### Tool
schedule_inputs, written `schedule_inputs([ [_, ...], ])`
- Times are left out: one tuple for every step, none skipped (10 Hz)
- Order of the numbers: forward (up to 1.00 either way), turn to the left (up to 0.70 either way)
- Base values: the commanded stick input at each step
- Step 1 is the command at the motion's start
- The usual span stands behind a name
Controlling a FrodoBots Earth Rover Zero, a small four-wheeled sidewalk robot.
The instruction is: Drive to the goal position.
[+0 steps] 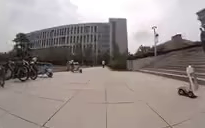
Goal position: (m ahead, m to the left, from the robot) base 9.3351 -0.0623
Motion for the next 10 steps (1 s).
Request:
schedule_inputs([
  [0.7, 0.02],
  [0.7, 0.02],
  [0.7, 0.01],
  [0.7, 0.02],
  [0.7, 0.02],
  [0.7, 0.02],
  [0.7, 0.01],
  [0.7, 0.01],
  [0.7, 0.02],
  [0.7, 0.01],
])
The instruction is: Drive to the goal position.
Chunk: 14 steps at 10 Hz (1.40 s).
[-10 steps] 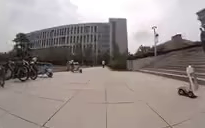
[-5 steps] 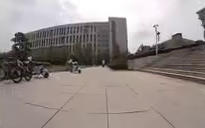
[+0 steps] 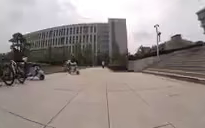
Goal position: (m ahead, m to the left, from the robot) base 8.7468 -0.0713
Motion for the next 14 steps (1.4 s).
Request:
schedule_inputs([
  [0.7, 0.02],
  [0.7, 0.01],
  [0.7, 0.02],
  [0.7, 0.01],
  [0.7, 0.02],
  [0.7, 0.02],
  [0.7, 0.01],
  [0.7, 0.02],
  [0.7, 0.02],
  [0.7, 0.01],
  [0.7, 0.01],
  [0.7, 0.02],
  [0.7, 0.01],
  [0.7, 0.01],
])
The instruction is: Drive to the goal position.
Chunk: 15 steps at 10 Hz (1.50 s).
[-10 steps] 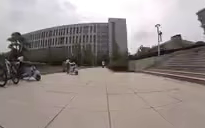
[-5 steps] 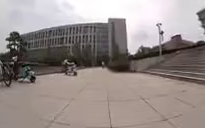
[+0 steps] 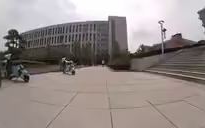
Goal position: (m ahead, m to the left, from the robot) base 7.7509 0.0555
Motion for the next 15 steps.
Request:
schedule_inputs([
  [0.7, 0.01],
  [0.7, 0.01],
  [0.7, 0.01],
  [0.7, 0.01],
  [0.7, 0.01],
  [0.7, 0.01],
  [0.7, 0.02],
  [0.7, 0.01],
  [0.7, 0.01],
  [0.7, 0.02],
  [0.7, 0.01],
  [0.7, 0.02],
  [0.7, 0.02],
  [0.7, 0.01],
  [0.7, 0.02],
])
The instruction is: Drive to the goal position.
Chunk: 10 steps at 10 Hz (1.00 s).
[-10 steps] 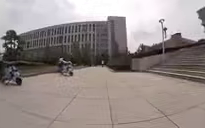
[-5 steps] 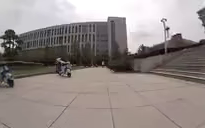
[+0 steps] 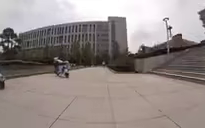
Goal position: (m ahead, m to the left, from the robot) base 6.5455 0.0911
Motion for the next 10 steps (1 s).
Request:
schedule_inputs([
  [0.7, 0.02],
  [0.7, 0.02],
  [0.7, 0.01],
  [0.7, 0.01],
  [0.7, 0.02],
  [0.7, 0.01],
  [0.7, 0.02],
  [0.7, 0.02],
  [0.7, 0.02],
  [0.7, 0.01],
])
